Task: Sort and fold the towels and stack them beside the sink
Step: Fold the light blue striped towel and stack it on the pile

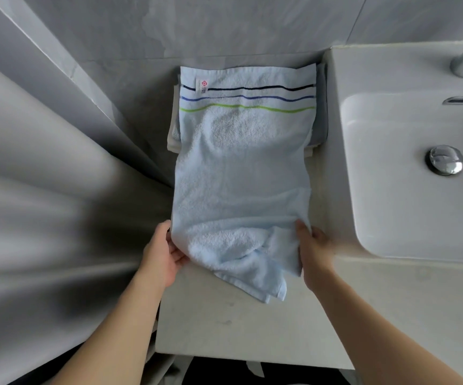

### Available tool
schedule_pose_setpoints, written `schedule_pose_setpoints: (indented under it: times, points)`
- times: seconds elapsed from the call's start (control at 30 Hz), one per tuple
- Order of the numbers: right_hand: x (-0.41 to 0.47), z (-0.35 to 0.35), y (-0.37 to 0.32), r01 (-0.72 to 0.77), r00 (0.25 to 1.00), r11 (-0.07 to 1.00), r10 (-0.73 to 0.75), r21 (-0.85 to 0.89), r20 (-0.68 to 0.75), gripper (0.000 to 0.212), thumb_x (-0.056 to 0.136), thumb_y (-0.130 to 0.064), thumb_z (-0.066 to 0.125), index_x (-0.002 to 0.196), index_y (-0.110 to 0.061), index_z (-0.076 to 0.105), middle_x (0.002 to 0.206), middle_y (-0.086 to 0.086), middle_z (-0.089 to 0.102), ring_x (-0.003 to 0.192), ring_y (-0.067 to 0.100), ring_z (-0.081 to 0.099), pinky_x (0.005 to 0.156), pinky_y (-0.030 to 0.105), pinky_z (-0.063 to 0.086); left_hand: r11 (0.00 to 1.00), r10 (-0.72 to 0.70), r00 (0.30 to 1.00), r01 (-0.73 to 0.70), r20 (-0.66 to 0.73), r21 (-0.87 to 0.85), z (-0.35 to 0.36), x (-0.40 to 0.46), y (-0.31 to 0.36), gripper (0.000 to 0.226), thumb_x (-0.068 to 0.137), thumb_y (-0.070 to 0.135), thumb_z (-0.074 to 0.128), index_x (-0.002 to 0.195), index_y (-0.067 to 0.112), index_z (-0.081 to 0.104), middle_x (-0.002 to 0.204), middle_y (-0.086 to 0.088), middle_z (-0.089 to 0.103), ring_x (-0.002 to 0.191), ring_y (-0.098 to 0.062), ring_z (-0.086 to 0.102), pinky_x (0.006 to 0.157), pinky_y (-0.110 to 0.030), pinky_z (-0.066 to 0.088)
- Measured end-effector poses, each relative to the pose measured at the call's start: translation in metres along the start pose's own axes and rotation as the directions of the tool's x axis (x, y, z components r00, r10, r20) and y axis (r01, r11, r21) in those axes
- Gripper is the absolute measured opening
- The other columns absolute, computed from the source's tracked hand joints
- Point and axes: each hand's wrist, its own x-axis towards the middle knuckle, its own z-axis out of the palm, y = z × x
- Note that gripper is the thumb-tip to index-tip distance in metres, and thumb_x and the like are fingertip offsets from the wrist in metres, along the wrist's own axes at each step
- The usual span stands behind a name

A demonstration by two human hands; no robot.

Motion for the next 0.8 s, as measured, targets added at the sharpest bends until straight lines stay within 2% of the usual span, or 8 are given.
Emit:
schedule_pose_setpoints:
  times: [0.1,0.2,0.3,0.37,0.5,0.57,0.7,0.8]
  points:
    - [-0.015,-0.008,0.013,0.071,0.996,0.995,-0.074,0.077,0.044,0.026,0.095,-0.039,0.06,0.087,-0.014,0.062,0.072,-0.005,0.062,0.066,0.012,0.058,0.06,0.024,0.045,0.941,-0.057,0.997,0.034,0.056,0.336,-0.002,-0.012,-0.006,0.044,0.087,0.062,0.058,0.104,0.022,0.063,0.091,-0.014,0.076,0.087,-0.032,0.074,0.085,-0.046,0.058]
    - [-0.029,-0.015,0.026,0.022,0.975,0.98,-0.066,0.199,0.214,0.03,0.092,-0.036,0.065,0.097,-0.006,0.065,0.083,0.002,0.071,0.075,0.014,0.066,0.064,0.024,0.053,0.877,-0.192,0.97,0.101,0.149,0.47,0.003,-0.028,-0.021,0.052,0.084,0.061,0.063,0.107,0.015,0.065,0.089,-0.015,0.076,0.081,-0.029,0.072,0.087,-0.043,0.056]
    - [-0.039,-0.018,0.029,0.066,0.916,0.993,-0.099,0.099,0.388,0.027,0.085,-0.029,0.067,0.1,-0.007,0.069,0.091,0.007,0.074,0.084,0.018,0.068,0.07,0.028,0.055,0.95,-0.142,0.963,0.067,0.228,0.306,0.009,-0.034,-0.039,0.033,0.092,0.024,0.064,0.118,0.003,0.065,0.094,-0.013,0.075,0.086,-0.029,0.07,0.09,-0.043,0.054]
    - [-0.039,-0.017,0.028,0.105,0.946,0.993,-0.114,0.043,0.303,0.01,0.092,-0.017,0.062,0.092,-0.009,0.068,0.08,0.002,0.07,0.077,0.017,0.063,0.064,0.024,0.051,0.988,-0.098,0.965,0.064,0.245,0.143,0.006,-0.035,-0.04,0.022,0.093,0.012,0.055,0.109,0.001,0.065,0.104,-0.015,0.073,0.094,-0.029,0.069,0.09,-0.042,0.054]
    - [-0.024,-0.025,0.026,0.095,0.996,0.984,-0.094,0.154,-0.011,0.012,0.098,-0.016,0.054,0.095,-0.01,0.065,0.081,0.001,0.064,0.082,0.02,0.056,0.068,0.027,0.046,0.997,-0.061,0.971,0.071,0.229,-0.032,-0.013,-0.036,-0.028,0.025,0.096,0.019,0.059,0.115,0.004,0.066,0.109,-0.014,0.073,0.101,-0.028,0.07,0.093,-0.044,0.055]
    - [-0.024,-0.031,0.028,0.04,0.999,0.953,-0.043,0.299,0.004,0.018,0.098,-0.026,0.056,0.099,-0.011,0.066,0.092,0.006,0.067,0.09,0.024,0.059,0.077,0.032,0.049,0.998,-0.01,0.954,0.03,0.3,-0.062,-0.025,-0.036,-0.026,0.036,0.098,0.034,0.058,0.123,0.008,0.064,0.115,-0.012,0.072,0.109,-0.027,0.069,0.1,-0.046,0.05]
    - [-0.048,-0.038,0.048,-0.18,0.935,0.88,0.013,0.441,0.355,0.051,0.094,-0.044,0.051,0.128,-0.007,0.059,0.121,0.015,0.067,0.113,0.03,0.064,0.098,0.043,0.049,0.979,-0.064,0.885,-0.035,0.462,0.203,-0.042,-0.04,-0.036,0.053,0.085,0.054,0.065,0.127,0.022,0.06,0.119,-0.003,0.072,0.113,-0.021,0.067,0.101,-0.043,0.048]
    - [-0.071,-0.041,0.074,-0.123,0.961,0.949,0.04,0.29,0.275,0.043,0.084,-0.016,0.061,0.125,-0.003,0.056,0.114,0.016,0.067,0.105,0.033,0.064,0.086,0.041,0.053,0.888,-0.154,0.897,-0.058,0.415,0.455,-0.046,-0.049,-0.058,0.047,0.082,0.039,0.076,0.123,0.02,0.063,0.115,-0.003,0.073,0.103,-0.02,0.068,0.095,-0.039,0.05]
